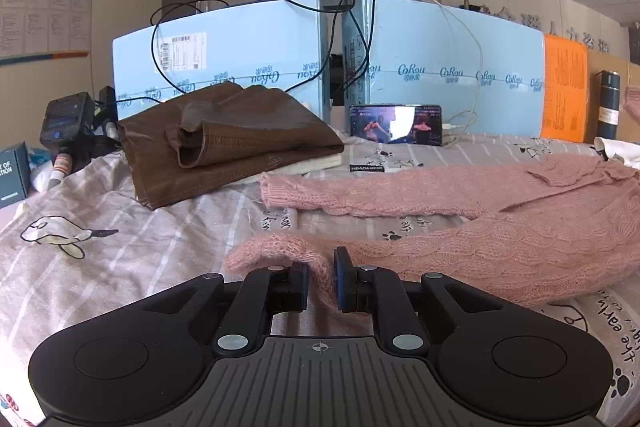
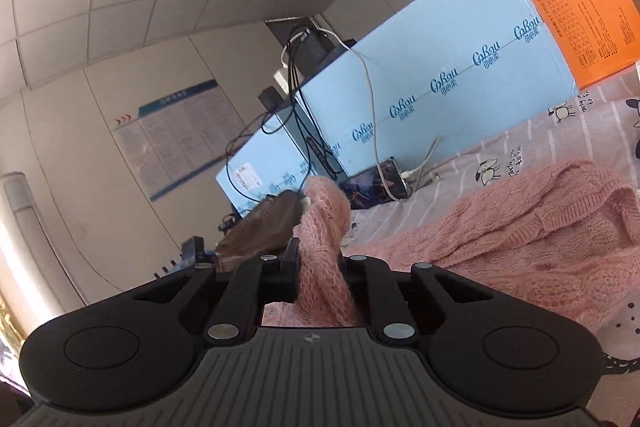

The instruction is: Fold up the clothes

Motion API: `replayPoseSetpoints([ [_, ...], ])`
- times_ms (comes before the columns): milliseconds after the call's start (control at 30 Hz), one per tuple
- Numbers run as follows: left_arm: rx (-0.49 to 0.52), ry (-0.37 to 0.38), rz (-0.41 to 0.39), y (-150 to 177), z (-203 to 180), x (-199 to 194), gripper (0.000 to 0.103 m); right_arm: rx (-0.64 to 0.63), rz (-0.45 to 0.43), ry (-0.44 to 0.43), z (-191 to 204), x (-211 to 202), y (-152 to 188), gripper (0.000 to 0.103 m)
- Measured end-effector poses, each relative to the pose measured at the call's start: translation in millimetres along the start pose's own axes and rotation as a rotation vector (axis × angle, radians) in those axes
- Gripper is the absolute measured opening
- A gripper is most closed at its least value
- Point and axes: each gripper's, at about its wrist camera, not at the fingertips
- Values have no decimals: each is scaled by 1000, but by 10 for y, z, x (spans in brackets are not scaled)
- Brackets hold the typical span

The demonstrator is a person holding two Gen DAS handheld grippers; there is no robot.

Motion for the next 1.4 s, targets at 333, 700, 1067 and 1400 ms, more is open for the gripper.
replayPoseSetpoints([
  [333,1,-34,-178,-296,-216,9,84,7,-45,18,6,-657,40,14],
  [700,24,163,-115,-271,-639,380,87,-63,210,-25,297,-899,352,71],
  [1067,-12,-2,-97,-461,-193,685,91,-322,113,-136,825,-942,4,90],
  [1400,119,-92,173,-348,147,1407,93,-228,50,353,-281,-87,-558,92],
])
Point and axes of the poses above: each gripper's, at about its wrist camera, not at the fingertips, and x roughly the way its jaws point, z to its left, y to its underside, and after that the axes turned 15 degrees about -z, right-handed
